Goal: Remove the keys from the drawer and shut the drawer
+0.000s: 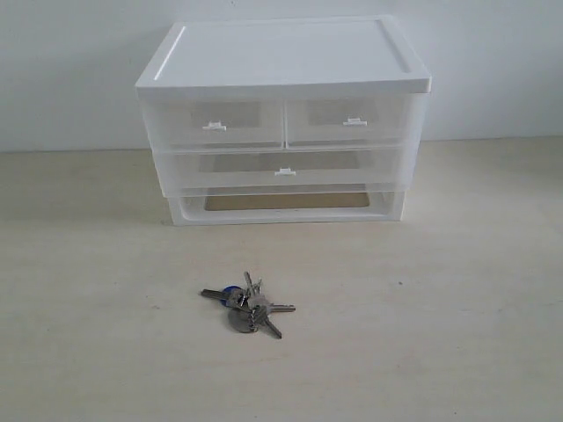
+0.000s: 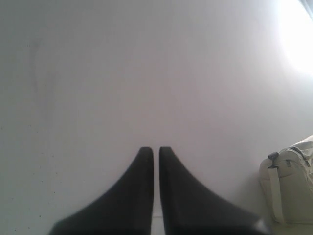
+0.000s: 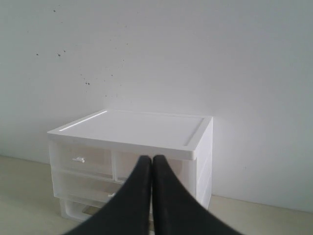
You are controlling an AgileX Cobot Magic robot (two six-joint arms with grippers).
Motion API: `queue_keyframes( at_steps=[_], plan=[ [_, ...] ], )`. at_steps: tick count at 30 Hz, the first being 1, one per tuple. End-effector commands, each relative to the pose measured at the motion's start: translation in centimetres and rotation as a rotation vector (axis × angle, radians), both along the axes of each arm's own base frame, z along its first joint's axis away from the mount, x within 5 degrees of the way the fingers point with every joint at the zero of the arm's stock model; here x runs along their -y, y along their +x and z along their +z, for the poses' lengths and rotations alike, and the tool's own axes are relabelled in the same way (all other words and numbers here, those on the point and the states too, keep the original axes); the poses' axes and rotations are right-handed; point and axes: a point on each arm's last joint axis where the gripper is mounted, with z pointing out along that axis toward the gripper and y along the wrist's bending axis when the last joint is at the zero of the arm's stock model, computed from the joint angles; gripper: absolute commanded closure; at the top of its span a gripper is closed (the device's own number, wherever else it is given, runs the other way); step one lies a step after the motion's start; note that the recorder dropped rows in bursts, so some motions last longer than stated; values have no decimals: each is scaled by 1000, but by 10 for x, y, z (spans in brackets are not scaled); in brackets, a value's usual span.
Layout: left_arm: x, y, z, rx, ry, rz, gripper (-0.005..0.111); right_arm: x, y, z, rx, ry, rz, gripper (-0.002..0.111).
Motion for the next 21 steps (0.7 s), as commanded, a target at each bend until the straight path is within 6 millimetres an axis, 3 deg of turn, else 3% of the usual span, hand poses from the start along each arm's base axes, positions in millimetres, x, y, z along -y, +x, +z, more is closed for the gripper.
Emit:
queue_keyframes(
  at_steps=[1,5,13,21],
  plan=[
    [-1,0,-1,-9,-11,-4,102,0,0,-1,0,0,-5,109],
    [-1,3,-4,-93,-34,-19,102,0,0,-1,0,0,-5,109],
    [-10,20,-23,-376,-67,114,102,0,0,-1,0,0,-5,109],
    [-16,25,-46,-480,-49,202,102,0,0,-1,0,0,-5,109]
  ],
)
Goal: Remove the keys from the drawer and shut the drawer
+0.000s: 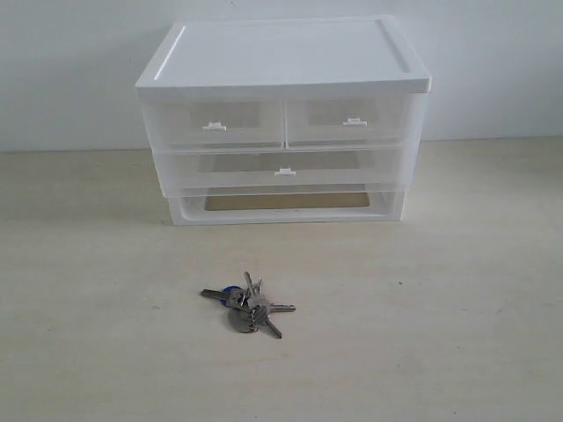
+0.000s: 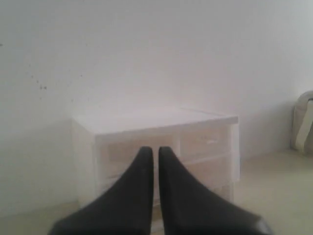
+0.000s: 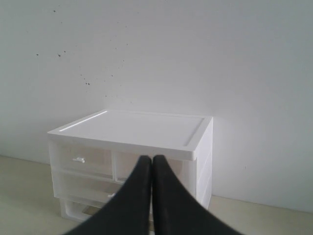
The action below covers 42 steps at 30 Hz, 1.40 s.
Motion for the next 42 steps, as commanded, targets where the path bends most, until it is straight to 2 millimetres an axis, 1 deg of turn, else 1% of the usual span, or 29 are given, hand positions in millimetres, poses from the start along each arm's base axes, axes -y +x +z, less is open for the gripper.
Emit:
queue_keyframes(
  at_steps=[1,3,7,10,16,20,22,26,30,39,42],
  plan=[
    [-6,1,-8,-47,-4,70,102,0,0,-1,-2,-1,-5,109],
    [-12,2,-12,-102,-57,118,102,0,0,-1,-2,-1,-5,109],
    [-21,2,-19,-168,-63,229,102,0,0,-1,-2,-1,-5,109],
    [-25,1,-21,-178,-45,280,102,0,0,-1,-2,-1,-5,109],
    [-29,0,-27,-200,58,354,102,0,0,-1,-2,-1,-5,109],
    [-32,0,-33,-248,157,422,102,0,0,-1,-3,4,-4,109],
    [-33,0,-36,-276,165,433,102,0,0,-1,-3,4,-4,109],
    [-33,-2,-47,-400,185,427,102,0,0,-1,-3,4,-4,109],
    [-33,-2,-47,-392,215,428,102,0,0,-1,-3,4,-4,109],
    [-33,-2,-47,-392,217,428,102,0,0,-1,-3,4,-4,109],
    [-33,-2,-47,-402,178,427,102,0,0,-1,-3,4,-4,109]
  ],
)
